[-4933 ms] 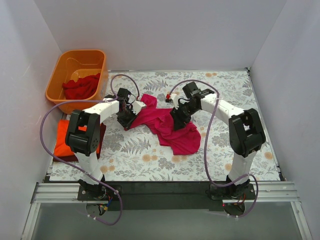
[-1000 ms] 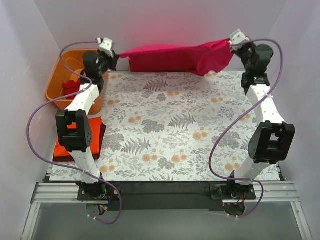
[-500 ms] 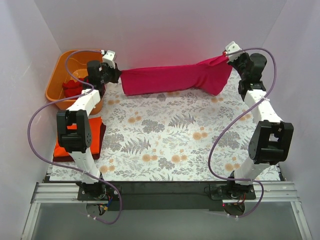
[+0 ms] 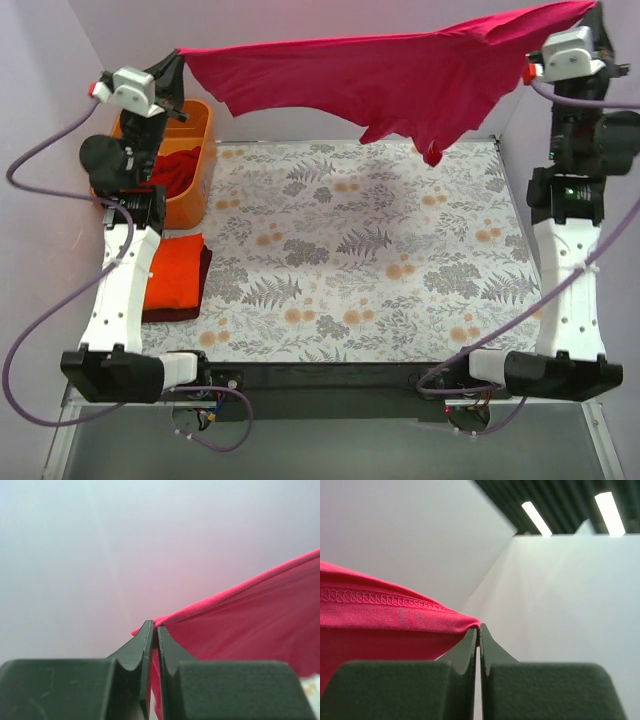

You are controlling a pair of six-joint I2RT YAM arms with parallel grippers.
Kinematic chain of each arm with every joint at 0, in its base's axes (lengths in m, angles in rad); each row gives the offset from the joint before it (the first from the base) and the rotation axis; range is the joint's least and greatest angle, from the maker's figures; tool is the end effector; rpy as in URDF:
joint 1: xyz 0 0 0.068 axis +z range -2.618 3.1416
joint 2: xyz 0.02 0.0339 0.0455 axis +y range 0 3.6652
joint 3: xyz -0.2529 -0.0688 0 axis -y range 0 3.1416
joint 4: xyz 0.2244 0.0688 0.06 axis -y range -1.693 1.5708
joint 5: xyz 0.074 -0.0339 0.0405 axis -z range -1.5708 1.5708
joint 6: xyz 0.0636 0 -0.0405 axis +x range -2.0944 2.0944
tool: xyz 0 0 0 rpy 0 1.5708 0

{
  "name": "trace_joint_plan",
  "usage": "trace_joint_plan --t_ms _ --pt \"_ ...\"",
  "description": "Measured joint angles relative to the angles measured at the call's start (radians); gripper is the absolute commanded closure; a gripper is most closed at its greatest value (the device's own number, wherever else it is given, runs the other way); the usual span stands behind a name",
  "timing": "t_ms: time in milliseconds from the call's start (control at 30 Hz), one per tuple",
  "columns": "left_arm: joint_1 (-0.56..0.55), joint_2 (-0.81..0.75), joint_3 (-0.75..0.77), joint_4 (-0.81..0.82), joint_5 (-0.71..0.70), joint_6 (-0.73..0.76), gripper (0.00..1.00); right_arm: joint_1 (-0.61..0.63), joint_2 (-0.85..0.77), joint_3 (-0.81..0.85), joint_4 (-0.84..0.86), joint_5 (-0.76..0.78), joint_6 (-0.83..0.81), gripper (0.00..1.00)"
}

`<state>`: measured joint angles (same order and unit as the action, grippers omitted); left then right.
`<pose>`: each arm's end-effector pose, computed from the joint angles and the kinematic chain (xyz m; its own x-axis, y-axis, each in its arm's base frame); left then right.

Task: Fold and stack the t-shirts
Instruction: Flatten the tshirt out

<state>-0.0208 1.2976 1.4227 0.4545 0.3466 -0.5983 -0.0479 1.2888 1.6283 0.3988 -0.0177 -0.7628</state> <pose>0.2784 -0.0274 0.5178 0.2814 -0.5357 -0.7961 0.5594 0.7657 -0.3175 0.2428 -0.0105 0.5803 0.4619 -0.7138 -0.5264 0.4897 0.7001 -0.5196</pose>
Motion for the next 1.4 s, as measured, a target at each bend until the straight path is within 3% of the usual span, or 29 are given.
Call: trace_joint_plan --t_ms 133,267,533,767,933,1067,1133,1200,1300,1400 --pt "0.000 -0.093 -0.004 0.092 -0.005 0.009 1.00 -0.005 -0.082 0.051 0.061 0.019 -0.007 0.99" --pt "0.000 -0.088 0.001 0.125 -0.011 0.016 1.00 -0.005 -0.091 0.092 0.097 0.016 -0.016 0.99" --pt "0.000 0.077 0.019 0.098 -0.010 0.017 1.00 -0.005 0.034 0.084 0.094 -0.031 -0.031 0.99" --pt "0.000 0.266 0.135 0.068 -0.003 -0.031 1.00 -0.005 0.214 0.088 0.067 -0.095 -0.025 0.99" --pt "0.000 0.518 0.372 0.061 -0.023 -0.073 1.00 -0.005 0.448 0.313 0.057 -0.092 0.016 0.99" --pt "-0.002 0.710 0.585 0.052 -0.067 -0.076 1.00 -0.002 0.700 0.669 0.036 -0.067 0.054 0.99" --pt "-0.004 0.776 0.664 0.051 -0.084 -0.063 1.00 -0.001 0.726 0.703 0.042 -0.063 0.057 0.99" --pt "-0.005 0.805 0.703 0.061 -0.084 -0.043 1.00 0.000 0.716 0.673 0.066 -0.063 0.057 0.99" --pt "-0.006 0.799 0.666 0.094 -0.064 -0.006 1.00 0.000 0.629 0.479 0.137 -0.069 0.053 0.99" --pt "-0.003 0.731 0.479 0.132 -0.023 0.031 1.00 -0.001 0.552 0.264 0.218 -0.091 0.038 0.99"
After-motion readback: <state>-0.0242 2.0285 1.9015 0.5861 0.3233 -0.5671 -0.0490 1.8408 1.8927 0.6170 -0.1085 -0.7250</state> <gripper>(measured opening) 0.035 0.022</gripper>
